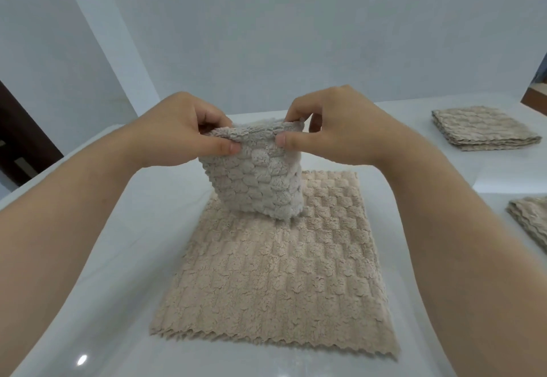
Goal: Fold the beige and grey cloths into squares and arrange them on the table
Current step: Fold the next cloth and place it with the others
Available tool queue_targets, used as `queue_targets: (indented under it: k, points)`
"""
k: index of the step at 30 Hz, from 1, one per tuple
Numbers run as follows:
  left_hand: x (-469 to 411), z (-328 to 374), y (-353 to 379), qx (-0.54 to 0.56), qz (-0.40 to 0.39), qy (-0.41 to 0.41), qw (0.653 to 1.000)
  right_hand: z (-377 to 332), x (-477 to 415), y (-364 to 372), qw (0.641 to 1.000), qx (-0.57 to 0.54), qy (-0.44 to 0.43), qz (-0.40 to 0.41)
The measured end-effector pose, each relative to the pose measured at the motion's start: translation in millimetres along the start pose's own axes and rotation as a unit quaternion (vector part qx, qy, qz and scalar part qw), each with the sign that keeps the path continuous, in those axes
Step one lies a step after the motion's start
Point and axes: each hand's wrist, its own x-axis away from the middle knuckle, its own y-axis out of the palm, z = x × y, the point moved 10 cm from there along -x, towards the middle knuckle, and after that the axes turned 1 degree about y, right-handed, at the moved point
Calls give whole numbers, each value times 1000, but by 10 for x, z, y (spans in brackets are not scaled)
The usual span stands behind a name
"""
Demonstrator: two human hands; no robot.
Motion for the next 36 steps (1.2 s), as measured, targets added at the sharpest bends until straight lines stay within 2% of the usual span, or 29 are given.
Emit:
queue_targets:
  k: [4, 7, 13, 20, 24, 30, 33, 36]
  points:
    - [-8, 105, -1, 0, -21, 4, 1000, -52, 39, -81, 998, 60, -11, 8]
    - [-40, 165, -12, 21, -13, 14, 1000, -82, 39, -102, 997, 67, -18, 17]
    - [-76, 139, -16, 58, 7, 13, 998, -27, 53, -141, 998, -64, -8, -5]
    - [-165, 165, 64, 111, -12, 39, 993, 122, 71, -154, 990, -137, 17, -30]
    - [-254, 183, 141, 228, -29, 41, 972, 275, 78, -272, 980, -199, 30, -6]
    - [-529, 192, 447, 420, -13, 3, 907, 551, 187, -429, 962, -258, 86, 30]
    - [-598, 269, 570, 444, 26, -14, 896, 636, 211, -468, 968, -228, 103, 35]
    - [-665, 278, 689, 412, 68, -31, 908, 714, 227, -529, 970, -211, 112, 54]
